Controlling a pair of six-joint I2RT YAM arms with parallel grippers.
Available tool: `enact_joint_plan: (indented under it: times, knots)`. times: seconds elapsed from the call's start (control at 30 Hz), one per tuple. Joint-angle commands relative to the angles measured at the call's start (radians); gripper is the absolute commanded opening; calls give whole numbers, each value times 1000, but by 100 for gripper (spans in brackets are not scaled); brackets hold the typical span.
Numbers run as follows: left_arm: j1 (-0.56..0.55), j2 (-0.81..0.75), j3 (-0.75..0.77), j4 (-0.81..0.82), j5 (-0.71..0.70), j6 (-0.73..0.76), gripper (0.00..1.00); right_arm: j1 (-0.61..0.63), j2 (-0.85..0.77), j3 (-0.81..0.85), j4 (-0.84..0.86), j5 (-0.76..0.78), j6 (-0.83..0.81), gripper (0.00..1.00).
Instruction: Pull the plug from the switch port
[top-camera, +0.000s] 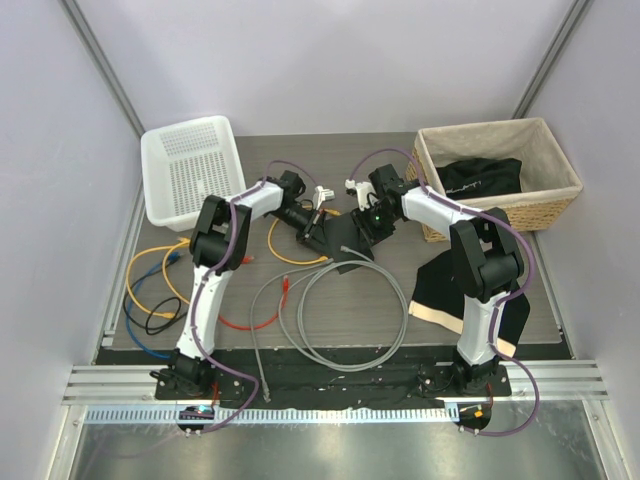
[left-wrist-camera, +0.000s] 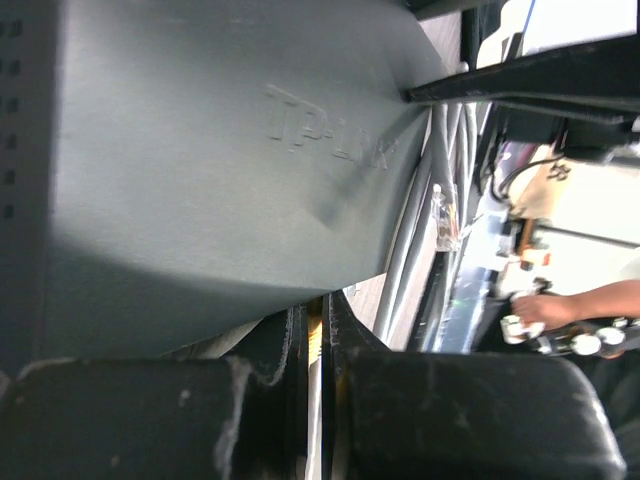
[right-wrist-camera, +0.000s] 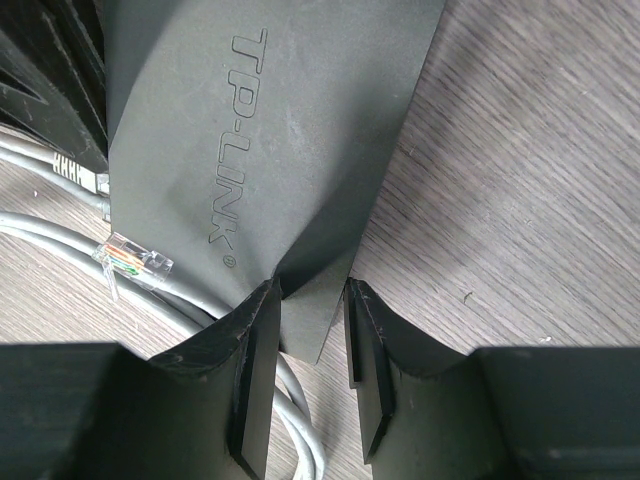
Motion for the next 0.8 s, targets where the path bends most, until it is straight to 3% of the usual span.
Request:
enact_joint_plan:
  times: [0.0,0.2,0.47,0.63,0.77]
  knots:
    - [-47,98,22,-29,-216,-71,0,56,60,-35,23,14,-29,38]
    - [-32,181,162,-285,-263,54,0,57,63,-36,28,11,-33,38]
    - [-43,138,62,-230,-267,52,0,57,51,-42,31,19,-39,38]
    - [-32,211,279,-362,-305,110,0,59,46,-44,34,17,-39,38]
    - [-27,253,363,-419,-324,130,0,59,42,-45,37,22,-42,38]
